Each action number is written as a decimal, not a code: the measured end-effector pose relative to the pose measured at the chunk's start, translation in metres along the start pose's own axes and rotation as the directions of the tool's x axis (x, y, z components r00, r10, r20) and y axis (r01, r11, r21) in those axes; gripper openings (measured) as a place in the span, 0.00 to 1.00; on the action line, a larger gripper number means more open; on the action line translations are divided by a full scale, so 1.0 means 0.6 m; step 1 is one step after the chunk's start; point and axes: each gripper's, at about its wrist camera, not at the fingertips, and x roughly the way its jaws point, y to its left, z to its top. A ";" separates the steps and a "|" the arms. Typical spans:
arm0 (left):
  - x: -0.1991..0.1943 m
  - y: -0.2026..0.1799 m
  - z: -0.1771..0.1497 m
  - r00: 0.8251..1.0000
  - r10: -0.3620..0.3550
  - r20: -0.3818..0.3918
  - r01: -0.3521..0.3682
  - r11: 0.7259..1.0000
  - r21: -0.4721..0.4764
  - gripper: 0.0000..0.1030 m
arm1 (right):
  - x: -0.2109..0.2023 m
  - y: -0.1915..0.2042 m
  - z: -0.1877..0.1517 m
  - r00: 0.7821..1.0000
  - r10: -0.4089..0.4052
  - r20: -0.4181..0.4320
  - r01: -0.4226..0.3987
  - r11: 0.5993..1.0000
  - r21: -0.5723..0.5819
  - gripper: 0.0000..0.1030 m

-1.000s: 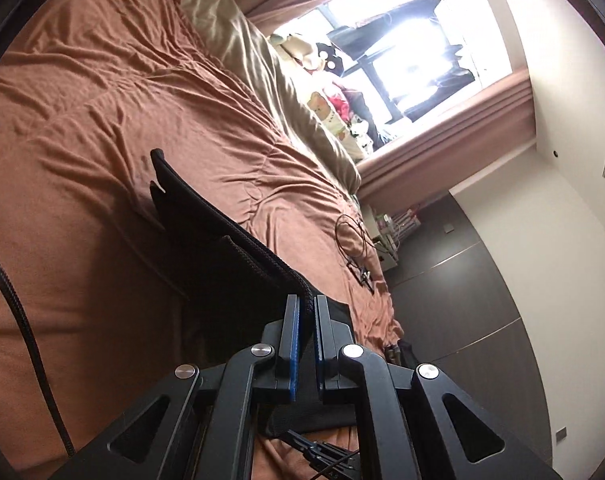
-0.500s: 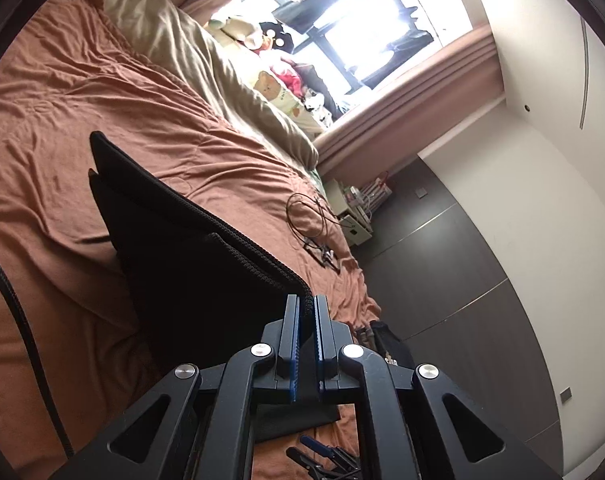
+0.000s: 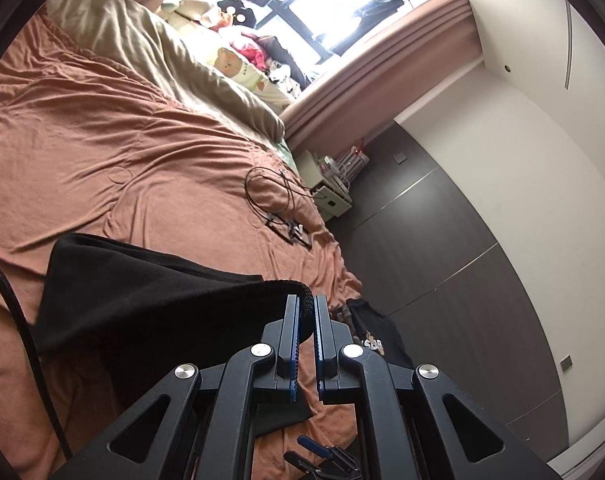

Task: Fold small clothes

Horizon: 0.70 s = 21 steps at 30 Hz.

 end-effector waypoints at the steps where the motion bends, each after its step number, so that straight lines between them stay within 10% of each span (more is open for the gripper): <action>1: 0.010 -0.006 -0.003 1.000 -0.002 -0.011 0.002 1.000 0.006 0.06 | -0.004 -0.005 -0.002 1.000 0.001 0.004 -0.001 1.000 0.005 0.60; 21: 0.240 -0.087 -0.124 0.958 0.004 -0.285 0.022 0.996 0.087 0.06 | -0.068 -0.123 -0.029 0.999 -0.029 0.013 0.027 0.990 0.139 0.60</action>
